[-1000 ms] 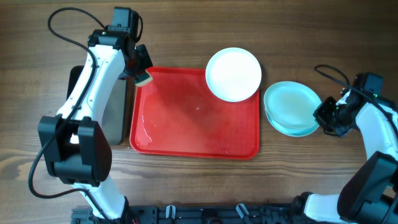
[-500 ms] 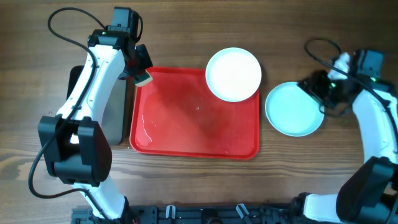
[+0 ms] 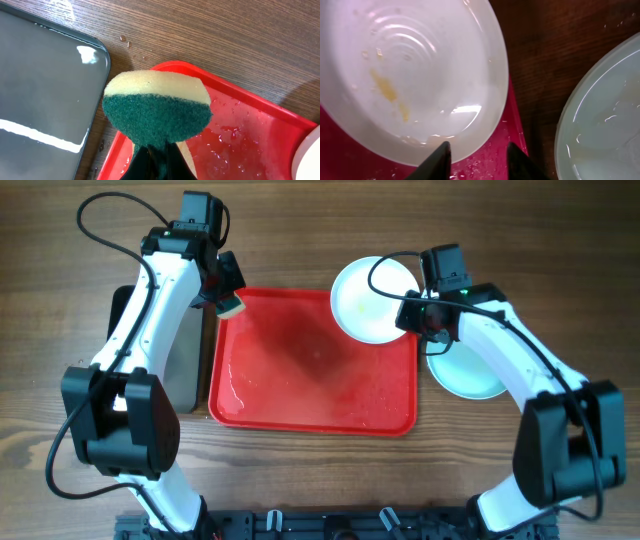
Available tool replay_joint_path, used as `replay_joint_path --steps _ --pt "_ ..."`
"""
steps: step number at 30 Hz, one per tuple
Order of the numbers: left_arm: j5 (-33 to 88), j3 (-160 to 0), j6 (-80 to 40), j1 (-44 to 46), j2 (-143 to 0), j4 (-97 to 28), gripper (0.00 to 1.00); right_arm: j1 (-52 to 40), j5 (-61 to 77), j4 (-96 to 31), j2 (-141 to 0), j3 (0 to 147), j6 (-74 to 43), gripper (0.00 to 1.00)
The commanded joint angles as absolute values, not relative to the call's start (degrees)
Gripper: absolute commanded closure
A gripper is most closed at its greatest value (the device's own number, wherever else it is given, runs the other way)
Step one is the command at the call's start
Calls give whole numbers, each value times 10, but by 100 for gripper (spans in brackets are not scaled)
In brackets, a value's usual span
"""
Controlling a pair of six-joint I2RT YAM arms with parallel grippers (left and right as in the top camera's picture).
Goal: Clean dirty plates on tray and stack at the side
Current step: 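Grip the white plate's rim with the right gripper and pull it center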
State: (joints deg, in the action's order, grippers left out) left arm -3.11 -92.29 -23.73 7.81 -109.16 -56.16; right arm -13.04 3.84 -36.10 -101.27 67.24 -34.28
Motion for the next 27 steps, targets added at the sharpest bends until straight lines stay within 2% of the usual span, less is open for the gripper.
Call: replay_joint_path --steps 1,8,11,13,19,25,27 --pt "-28 -919 -245 79 -1086 -560 96 -131 50 -359 -1046 681 -361 68" --pt "-28 -919 -245 79 -1086 -560 96 -141 62 -354 -1074 681 -364 73" --pt "-28 -919 -245 79 -1086 -560 96 -157 90 -344 -1087 681 -364 82" --pt "-28 -919 -245 79 -1086 -560 96 -175 95 -340 -1092 681 -364 84" --pt "-28 -919 -245 79 -1086 -560 96 -237 91 -322 -1093 681 -362 85" --pt "-28 -919 -245 79 -1086 -560 96 -303 167 -295 -1093 681 -313 86" --pt "-28 -919 -245 79 -1086 -560 96 -317 163 -302 -1093 691 -299 79"
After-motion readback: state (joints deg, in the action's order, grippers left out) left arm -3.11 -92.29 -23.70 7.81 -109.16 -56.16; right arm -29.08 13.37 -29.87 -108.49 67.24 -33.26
